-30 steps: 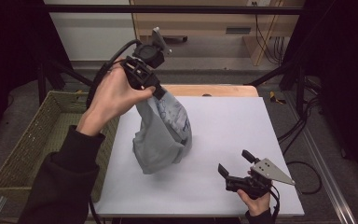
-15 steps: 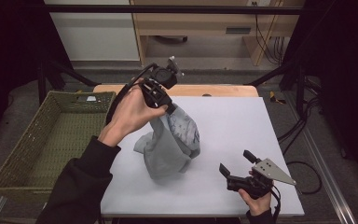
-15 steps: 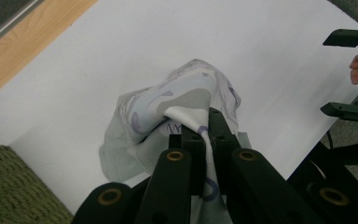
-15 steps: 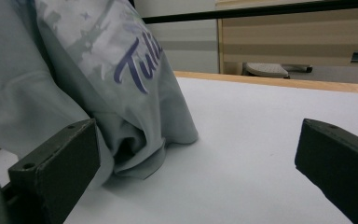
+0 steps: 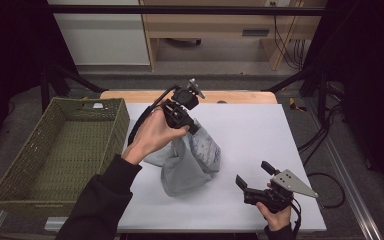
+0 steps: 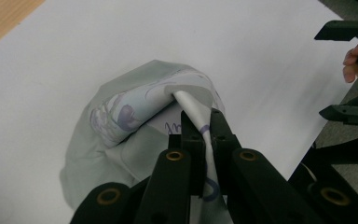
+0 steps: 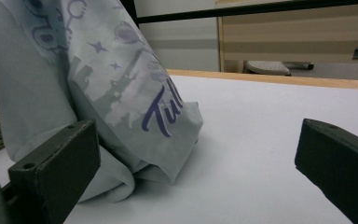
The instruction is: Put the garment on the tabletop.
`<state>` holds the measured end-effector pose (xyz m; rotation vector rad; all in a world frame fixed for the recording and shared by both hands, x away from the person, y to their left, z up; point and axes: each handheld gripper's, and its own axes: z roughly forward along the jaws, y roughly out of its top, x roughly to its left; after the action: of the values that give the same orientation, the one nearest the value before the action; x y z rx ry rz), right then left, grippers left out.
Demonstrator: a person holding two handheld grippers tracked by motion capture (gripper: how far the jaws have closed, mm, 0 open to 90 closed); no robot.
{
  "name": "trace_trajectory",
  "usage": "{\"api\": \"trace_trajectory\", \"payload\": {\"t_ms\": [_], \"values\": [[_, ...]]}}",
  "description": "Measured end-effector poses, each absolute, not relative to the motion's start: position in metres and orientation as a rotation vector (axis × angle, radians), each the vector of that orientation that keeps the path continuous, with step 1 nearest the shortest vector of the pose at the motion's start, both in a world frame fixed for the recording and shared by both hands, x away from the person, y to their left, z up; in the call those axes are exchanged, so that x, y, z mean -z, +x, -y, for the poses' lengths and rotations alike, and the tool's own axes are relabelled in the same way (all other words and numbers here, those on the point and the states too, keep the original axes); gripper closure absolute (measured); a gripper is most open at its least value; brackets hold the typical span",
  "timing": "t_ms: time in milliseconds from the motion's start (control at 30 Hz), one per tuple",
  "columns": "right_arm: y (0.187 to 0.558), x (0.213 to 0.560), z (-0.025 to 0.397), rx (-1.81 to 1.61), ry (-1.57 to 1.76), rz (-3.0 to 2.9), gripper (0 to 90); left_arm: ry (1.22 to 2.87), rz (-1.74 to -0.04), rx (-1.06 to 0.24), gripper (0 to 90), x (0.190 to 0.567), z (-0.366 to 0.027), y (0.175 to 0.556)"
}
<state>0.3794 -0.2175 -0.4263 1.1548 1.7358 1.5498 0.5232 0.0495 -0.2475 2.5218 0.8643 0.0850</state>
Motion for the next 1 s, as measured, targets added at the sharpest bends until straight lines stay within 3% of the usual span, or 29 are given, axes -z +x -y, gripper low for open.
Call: {"api": "trace_trajectory", "payload": {"t_ms": [667,1000], "values": [[0.380,0.428,0.215,-1.550,1.143,-1.746,0.3,2.437,-0.813,0.065,86.5,0.329,-0.039,0.526],[0.380,0.428,0.214,-1.548,1.161,-1.750,0.3,2.420,-0.785,0.077,84.8,0.360,-0.038,0.523]]}}
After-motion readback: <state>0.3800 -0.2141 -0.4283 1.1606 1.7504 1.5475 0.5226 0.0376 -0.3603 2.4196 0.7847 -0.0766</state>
